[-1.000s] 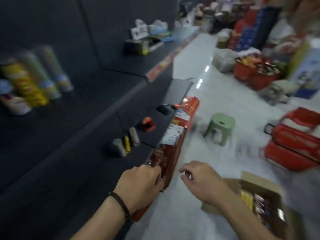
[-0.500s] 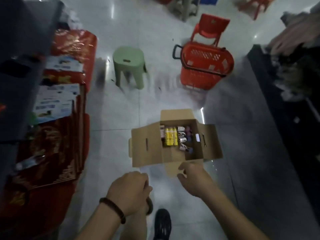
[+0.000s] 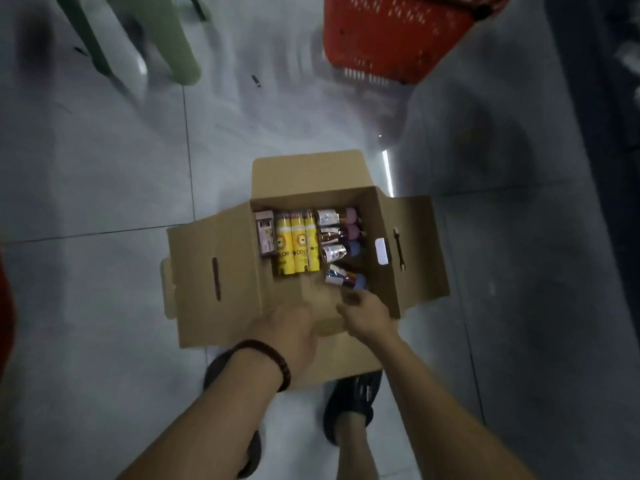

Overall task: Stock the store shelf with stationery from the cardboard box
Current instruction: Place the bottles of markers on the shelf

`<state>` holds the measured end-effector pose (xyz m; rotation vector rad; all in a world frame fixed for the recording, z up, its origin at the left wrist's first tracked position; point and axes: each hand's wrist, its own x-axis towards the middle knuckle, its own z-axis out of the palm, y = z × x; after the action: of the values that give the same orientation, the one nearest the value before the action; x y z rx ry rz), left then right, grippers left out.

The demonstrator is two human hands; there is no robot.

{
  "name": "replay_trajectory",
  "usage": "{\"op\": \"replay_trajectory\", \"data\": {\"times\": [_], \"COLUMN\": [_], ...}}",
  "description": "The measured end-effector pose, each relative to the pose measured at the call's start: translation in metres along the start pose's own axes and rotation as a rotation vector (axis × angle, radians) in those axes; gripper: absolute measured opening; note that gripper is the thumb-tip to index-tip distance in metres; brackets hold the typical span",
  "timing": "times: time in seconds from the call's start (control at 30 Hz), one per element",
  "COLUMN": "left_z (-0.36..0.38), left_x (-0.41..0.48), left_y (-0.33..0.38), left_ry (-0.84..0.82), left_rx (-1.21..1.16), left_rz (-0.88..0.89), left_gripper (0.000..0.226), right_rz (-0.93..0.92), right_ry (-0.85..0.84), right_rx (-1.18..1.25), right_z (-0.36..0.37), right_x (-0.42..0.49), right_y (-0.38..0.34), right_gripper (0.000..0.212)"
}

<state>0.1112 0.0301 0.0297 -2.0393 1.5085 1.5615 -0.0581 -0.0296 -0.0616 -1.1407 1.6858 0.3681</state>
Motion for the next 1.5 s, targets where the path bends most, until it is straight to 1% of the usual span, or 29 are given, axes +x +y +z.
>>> {"op": "replay_trajectory", "data": {"times": [0.03,0.1,0.17,0.2,0.23,0.27,0.3,0.33,0.4,0.43,0.53,0.6,0.63,0.73,0.8,0.87,0.93,1.0,1.03,1.07,1.1,1.17,1.2,1.23,1.27,1.33,1.4,1.43,1.5], "left_z": [0.009,0.025,0.036,0.042,0.047,0.052,0.058,0.063,0.070,0.073,0.084,0.090,0.093,0.099,0.107,0.109,0.110,0.110,0.108,0.104,0.096,0.078,0.064,0.048,0.029,-0.012,-0.058,-0.083,-0.129], "left_x": [0.028,0.081,0.138,0.166,0.193,0.216,0.237,0.256,0.287,0.300,0.327,0.338,0.342,0.350,0.354,0.356,0.354,0.344,0.333,0.318,0.298,0.247,0.218,0.186,0.153,0.088,0.018,-0.018,-0.089], "left_y": [0.006,0.019,0.026,0.027,0.026,0.024,0.022,0.019,0.014,0.009,-0.008,-0.017,-0.020,-0.016,-0.011,-0.007,-0.005,-0.007,-0.009,-0.014,-0.018,-0.024,-0.027,-0.028,-0.030,-0.033,-0.034,-0.034,-0.031], "left_ry": [-0.029,-0.068,-0.004,0.048,0.095,0.133,0.166,0.206,0.283,0.301,0.332,0.372,0.387,0.346,0.332,0.334,0.329,0.306,0.296,0.255,0.206,0.137,0.117,0.108,0.126,0.164,0.198,0.211,0.205], "left_rx": [0.052,0.166,0.258,0.266,0.264,0.263,0.257,0.244,0.225,0.224,0.249,0.273,0.299,0.369,0.405,0.420,0.385,0.235,0.081,-0.128,-0.395,-0.906,-1.096,-1.218,-1.308,-1.420,-1.448,-1.449,-1.507], "left_rz": [0.017,0.047,0.060,0.047,0.027,0.011,0.009,0.017,0.051,0.068,0.118,0.137,0.133,0.082,0.046,0.025,0.004,-0.053,-0.093,-0.136,-0.161,-0.167,-0.162,-0.164,-0.164,-0.157,-0.109,-0.078,-0.019], "left_gripper": [0.011,0.025,0.032,0.032,0.032,0.033,0.036,0.039,0.045,0.045,0.039,0.045,0.049,0.053,0.049,0.045,0.050,0.060,0.061,0.057,0.052,0.045,0.047,0.049,0.047,0.039,0.047,0.051,0.047], "right_rz": [0.026,0.030,0.019,0.042,0.065,0.102,0.143,0.178,0.160,0.147,0.149,0.207,0.215,0.228,0.216,0.196,0.158,0.129,0.114,0.105,0.101,0.069,0.039,0.004,-0.032,-0.105,-0.203,-0.262,-0.372], "right_ry": [-0.003,-0.002,-0.019,-0.012,-0.016,-0.018,-0.016,-0.006,0.023,0.060,0.196,0.242,0.250,0.266,0.290,0.305,0.324,0.326,0.302,0.253,0.192,0.077,0.046,0.020,0.002,-0.046,-0.144,-0.200,-0.285], "right_rx": [0.097,0.244,0.344,0.406,0.456,0.488,0.530,0.555,0.475,0.465,0.598,0.641,0.626,0.509,0.523,0.584,0.628,0.689,0.739,0.797,0.853,0.917,0.925,0.919,0.905,0.892,0.895,0.873,0.816], "right_z": [0.008,0.032,0.051,0.055,0.056,0.061,0.063,0.066,0.065,0.067,0.065,0.070,0.072,0.072,0.072,0.068,0.060,0.049,0.041,0.034,0.025,0.007,-0.002,-0.011,-0.019,-0.037,-0.056,-0.065,-0.079], "right_x": [0.038,0.118,0.168,0.181,0.188,0.201,0.207,0.216,0.220,0.221,0.222,0.223,0.222,0.222,0.221,0.215,0.207,0.190,0.178,0.163,0.146,0.103,0.081,0.057,0.033,-0.019,-0.075,-0.104,-0.163], "right_y": [0.012,0.046,0.062,0.062,0.058,0.060,0.059,0.059,0.054,0.054,0.054,0.060,0.063,0.071,0.073,0.070,0.068,0.068,0.067,0.064,0.058,0.045,0.035,0.023,0.009,-0.026,-0.069,-0.093,-0.139], "right_gripper": [0.046,0.060,0.070,0.070,0.066,0.057,0.048,0.044,0.047,0.046,0.037,0.034,0.031,0.015,0.005,0.012,0.014,0.016,0.020,0.024,0.027,0.029,0.030,0.029,0.032,0.043,0.054,0.055,0.049]}}
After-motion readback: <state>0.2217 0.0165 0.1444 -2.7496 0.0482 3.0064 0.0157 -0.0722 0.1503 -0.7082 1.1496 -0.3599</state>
